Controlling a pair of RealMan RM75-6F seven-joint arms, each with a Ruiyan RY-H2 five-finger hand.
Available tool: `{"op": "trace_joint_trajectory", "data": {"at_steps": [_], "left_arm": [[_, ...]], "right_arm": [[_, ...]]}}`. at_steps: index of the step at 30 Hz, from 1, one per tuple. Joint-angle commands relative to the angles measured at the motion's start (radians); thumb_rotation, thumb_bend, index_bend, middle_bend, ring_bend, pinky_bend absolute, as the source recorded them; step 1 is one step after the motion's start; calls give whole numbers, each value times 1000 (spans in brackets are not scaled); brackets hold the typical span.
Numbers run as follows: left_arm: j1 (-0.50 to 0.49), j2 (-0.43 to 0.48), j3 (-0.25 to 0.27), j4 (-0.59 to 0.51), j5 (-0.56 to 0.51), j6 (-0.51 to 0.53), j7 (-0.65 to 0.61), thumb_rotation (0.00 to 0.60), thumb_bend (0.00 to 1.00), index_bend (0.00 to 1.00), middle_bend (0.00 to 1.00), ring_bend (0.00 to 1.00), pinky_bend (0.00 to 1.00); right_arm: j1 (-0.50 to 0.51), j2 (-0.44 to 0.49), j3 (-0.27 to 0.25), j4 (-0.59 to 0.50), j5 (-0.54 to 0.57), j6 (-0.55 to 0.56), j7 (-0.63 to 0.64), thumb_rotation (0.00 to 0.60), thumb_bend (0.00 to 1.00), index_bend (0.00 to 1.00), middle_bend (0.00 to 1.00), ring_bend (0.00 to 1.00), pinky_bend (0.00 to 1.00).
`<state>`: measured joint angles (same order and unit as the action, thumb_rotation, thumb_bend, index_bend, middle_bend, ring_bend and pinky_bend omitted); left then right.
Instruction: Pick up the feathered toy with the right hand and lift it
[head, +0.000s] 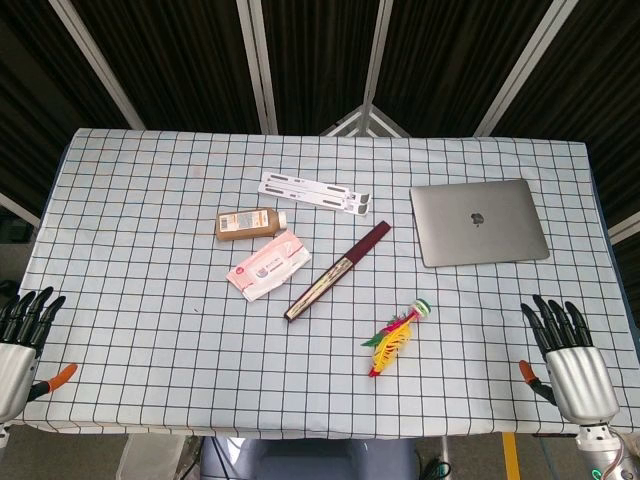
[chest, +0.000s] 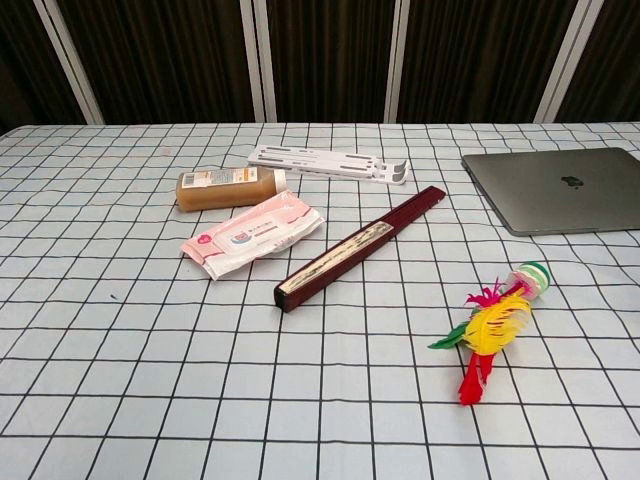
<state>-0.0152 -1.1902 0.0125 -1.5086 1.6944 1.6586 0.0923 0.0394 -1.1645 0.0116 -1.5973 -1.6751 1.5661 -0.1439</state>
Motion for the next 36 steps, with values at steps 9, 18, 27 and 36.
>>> {"op": "trace_joint_trajectory", "data": {"at_steps": [9,18,27,36], "left_arm": [[1,12,7,-26,-14,-19,-4,600,0,0,0,0,0],[-3,12,7,-31,-17,-30,-5,600,0,0,0,0,0],[-5,12,6,-35,-23,-34,-13,600,0,0,0,0,0],[-6,16,6,-35,-26,-37,-22,600,0,0,0,0,0]], "right_arm": [[5,5,0,-20,12,-17,0,600,364,0,0,0,0],[95,-33,0,-29,-64,-88,155,600,364,357,94,0,0],[220,-148,9,-32,-61,-267,197,600,364,444,155,0,0],[280,-325,18,-26,-6,-376,107,600,364,474,164,0,0]]}}
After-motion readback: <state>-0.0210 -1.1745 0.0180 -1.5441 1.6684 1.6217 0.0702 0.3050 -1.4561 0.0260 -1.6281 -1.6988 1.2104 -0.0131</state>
